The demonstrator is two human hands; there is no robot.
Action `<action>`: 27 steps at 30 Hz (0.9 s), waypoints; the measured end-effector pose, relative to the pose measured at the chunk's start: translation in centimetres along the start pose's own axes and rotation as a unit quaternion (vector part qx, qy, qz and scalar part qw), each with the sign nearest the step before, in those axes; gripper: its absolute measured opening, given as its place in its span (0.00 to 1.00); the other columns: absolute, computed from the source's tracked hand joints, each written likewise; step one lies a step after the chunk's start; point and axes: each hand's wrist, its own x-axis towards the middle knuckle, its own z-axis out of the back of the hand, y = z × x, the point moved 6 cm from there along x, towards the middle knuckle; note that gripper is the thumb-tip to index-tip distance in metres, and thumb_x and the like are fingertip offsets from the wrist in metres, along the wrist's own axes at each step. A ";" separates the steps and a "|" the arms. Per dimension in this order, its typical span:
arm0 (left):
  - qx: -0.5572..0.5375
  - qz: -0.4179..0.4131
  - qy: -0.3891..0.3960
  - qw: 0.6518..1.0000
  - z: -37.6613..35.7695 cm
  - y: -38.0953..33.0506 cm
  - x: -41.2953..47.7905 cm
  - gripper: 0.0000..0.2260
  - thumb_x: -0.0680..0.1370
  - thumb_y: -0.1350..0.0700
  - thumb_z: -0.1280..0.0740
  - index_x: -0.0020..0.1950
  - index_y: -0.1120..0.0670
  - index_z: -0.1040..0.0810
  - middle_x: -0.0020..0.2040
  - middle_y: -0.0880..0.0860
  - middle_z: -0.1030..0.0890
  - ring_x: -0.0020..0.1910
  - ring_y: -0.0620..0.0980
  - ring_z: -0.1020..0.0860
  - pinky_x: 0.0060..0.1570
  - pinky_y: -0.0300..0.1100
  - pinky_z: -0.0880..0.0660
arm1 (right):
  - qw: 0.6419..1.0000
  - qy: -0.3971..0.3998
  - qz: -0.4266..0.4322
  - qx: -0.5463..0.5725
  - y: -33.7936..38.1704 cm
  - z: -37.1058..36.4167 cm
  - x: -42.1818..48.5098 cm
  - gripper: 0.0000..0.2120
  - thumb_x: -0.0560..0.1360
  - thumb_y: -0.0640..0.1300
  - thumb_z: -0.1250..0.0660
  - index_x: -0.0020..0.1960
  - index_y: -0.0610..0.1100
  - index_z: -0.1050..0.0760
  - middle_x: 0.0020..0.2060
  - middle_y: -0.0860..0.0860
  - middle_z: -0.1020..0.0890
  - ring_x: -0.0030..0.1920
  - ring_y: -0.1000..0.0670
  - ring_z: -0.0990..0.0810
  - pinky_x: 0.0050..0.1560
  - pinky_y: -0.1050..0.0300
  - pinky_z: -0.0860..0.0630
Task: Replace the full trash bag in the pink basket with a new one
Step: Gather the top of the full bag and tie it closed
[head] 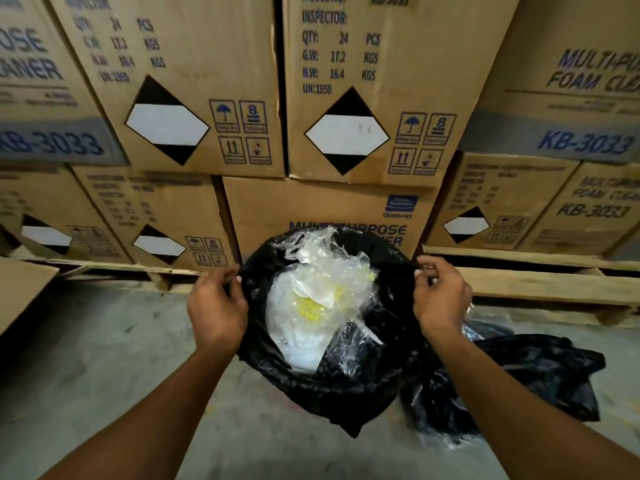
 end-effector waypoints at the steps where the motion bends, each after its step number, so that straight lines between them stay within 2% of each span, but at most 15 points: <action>1: -0.023 -0.008 -0.014 1.000 0.3 -0.1 -0.2 0.09 0.79 0.62 0.33 0.57 0.57 0.17 0.52 0.58 0.16 0.48 0.58 0.18 0.53 0.51 0.21 | 1.000 0.014 0.009 0.019 0.5 -0.3 0.2 0.10 0.76 0.38 0.30 0.53 0.49 0.18 0.36 0.51 0.18 0.42 0.44 0.18 0.47 0.54 0.22; 3: -0.076 -0.010 -0.029 0.997 0.7 -0.4 -0.6 0.07 0.79 0.61 0.33 0.55 0.56 0.18 0.48 0.56 0.16 0.44 0.53 0.18 0.49 0.48 0.21 | 0.998 0.051 0.025 0.038 1.3 -1.0 0.5 0.11 0.75 0.39 0.30 0.53 0.53 0.20 0.32 0.56 0.22 0.41 0.45 0.19 0.49 0.52 0.22; 6: -0.129 0.031 -0.022 0.991 0.9 0.1 -0.4 0.06 0.78 0.60 0.32 0.54 0.55 0.19 0.40 0.50 0.19 0.38 0.45 0.21 0.47 0.45 0.21 | 0.996 0.075 0.024 0.049 1.2 -0.9 0.7 0.11 0.75 0.42 0.30 0.54 0.56 0.23 0.31 0.56 0.23 0.41 0.47 0.20 0.50 0.52 0.23; 7: -0.135 0.049 -0.014 0.989 0.9 0.4 -0.3 0.06 0.78 0.59 0.32 0.54 0.54 0.20 0.39 0.48 0.19 0.38 0.44 0.21 0.47 0.45 0.21 | 0.995 0.082 0.013 0.050 0.5 -0.8 0.7 0.12 0.75 0.43 0.30 0.56 0.55 0.23 0.33 0.55 0.22 0.41 0.48 0.21 0.50 0.52 0.24; 9: -0.134 0.097 0.006 0.986 0.8 1.5 -0.1 0.09 0.78 0.53 0.31 0.58 0.52 0.21 0.38 0.48 0.19 0.41 0.50 0.19 0.50 0.47 0.22 | 0.993 0.105 -0.045 0.025 -1.4 -0.8 0.6 0.19 0.74 0.48 0.28 0.63 0.50 0.27 0.44 0.50 0.20 0.47 0.46 0.21 0.54 0.51 0.23; 11: -0.108 0.165 0.030 0.980 0.4 3.3 -0.1 0.16 0.79 0.49 0.31 0.63 0.55 0.22 0.44 0.51 0.17 0.51 0.56 0.18 0.57 0.51 0.23 | 0.981 0.133 -0.138 0.027 -3.4 -0.9 0.1 0.24 0.74 0.50 0.28 0.66 0.47 0.30 0.52 0.45 0.19 0.55 0.42 0.20 0.60 0.45 0.23; 13: -0.102 0.244 0.081 0.961 -0.6 4.9 -0.4 0.20 0.79 0.47 0.32 0.65 0.58 0.22 0.54 0.58 0.16 0.59 0.61 0.20 0.63 0.54 0.25 | 0.974 0.119 -0.179 0.072 -3.6 -0.6 0.0 0.21 0.75 0.46 0.27 0.65 0.45 0.28 0.48 0.45 0.17 0.53 0.41 0.19 0.59 0.47 0.23; 15: -0.157 0.289 0.143 0.934 -1.7 4.8 -0.9 0.18 0.80 0.48 0.33 0.64 0.59 0.19 0.58 0.60 0.17 0.60 0.61 0.21 0.65 0.57 0.25 | 0.981 0.063 -0.163 0.082 -2.6 0.3 0.3 0.16 0.75 0.41 0.28 0.62 0.46 0.24 0.41 0.48 0.17 0.49 0.45 0.18 0.51 0.54 0.24; 17: -0.161 0.260 0.148 0.941 -1.7 4.0 -0.9 0.14 0.80 0.53 0.31 0.62 0.59 0.17 0.58 0.59 0.16 0.59 0.59 0.20 0.66 0.55 0.25 | 0.986 0.030 -0.141 0.084 -1.3 1.0 0.3 0.14 0.74 0.38 0.28 0.58 0.48 0.22 0.39 0.49 0.16 0.46 0.50 0.20 0.47 0.59 0.26; 20: -0.061 0.146 0.089 0.983 -0.3 2.7 -0.4 0.10 0.78 0.60 0.32 0.58 0.56 0.15 0.54 0.58 0.14 0.58 0.61 0.19 0.64 0.53 0.24 | 0.988 0.075 -0.098 0.088 0.2 0.4 -0.1 0.17 0.72 0.37 0.26 0.58 0.49 0.22 0.36 0.51 0.15 0.51 0.48 0.19 0.58 0.52 0.25; 21: -0.040 0.122 0.066 0.990 0.3 2.0 -0.4 0.10 0.78 0.60 0.32 0.56 0.54 0.14 0.52 0.57 0.14 0.57 0.60 0.19 0.62 0.53 0.23 | 0.989 0.084 -0.079 0.094 0.7 0.4 0.0 0.17 0.72 0.36 0.27 0.58 0.50 0.22 0.35 0.51 0.15 0.50 0.48 0.19 0.58 0.51 0.24; 24: -0.067 0.061 0.029 0.996 1.2 -0.3 0.2 0.08 0.78 0.59 0.32 0.53 0.52 0.14 0.47 0.52 0.13 0.47 0.51 0.18 0.53 0.43 0.22 | 0.987 0.093 -0.028 0.128 1.8 0.7 0.7 0.17 0.73 0.36 0.29 0.57 0.53 0.23 0.30 0.53 0.20 0.36 0.53 0.20 0.44 0.58 0.25; 25: -0.081 0.042 0.043 0.995 1.1 -1.2 0.2 0.09 0.77 0.59 0.32 0.53 0.51 0.15 0.44 0.50 0.14 0.44 0.49 0.18 0.50 0.40 0.23 | 0.986 0.101 -0.019 0.135 1.9 0.6 0.9 0.17 0.73 0.37 0.30 0.58 0.53 0.24 0.29 0.54 0.22 0.32 0.54 0.22 0.41 0.59 0.27; 27: -0.105 0.045 0.082 0.990 0.6 -1.7 0.1 0.10 0.77 0.59 0.33 0.55 0.51 0.17 0.38 0.49 0.16 0.38 0.49 0.19 0.45 0.41 0.23 | 0.984 0.134 -0.028 0.118 1.5 -0.1 1.2 0.16 0.75 0.40 0.31 0.61 0.52 0.25 0.30 0.52 0.24 0.31 0.54 0.24 0.37 0.59 0.28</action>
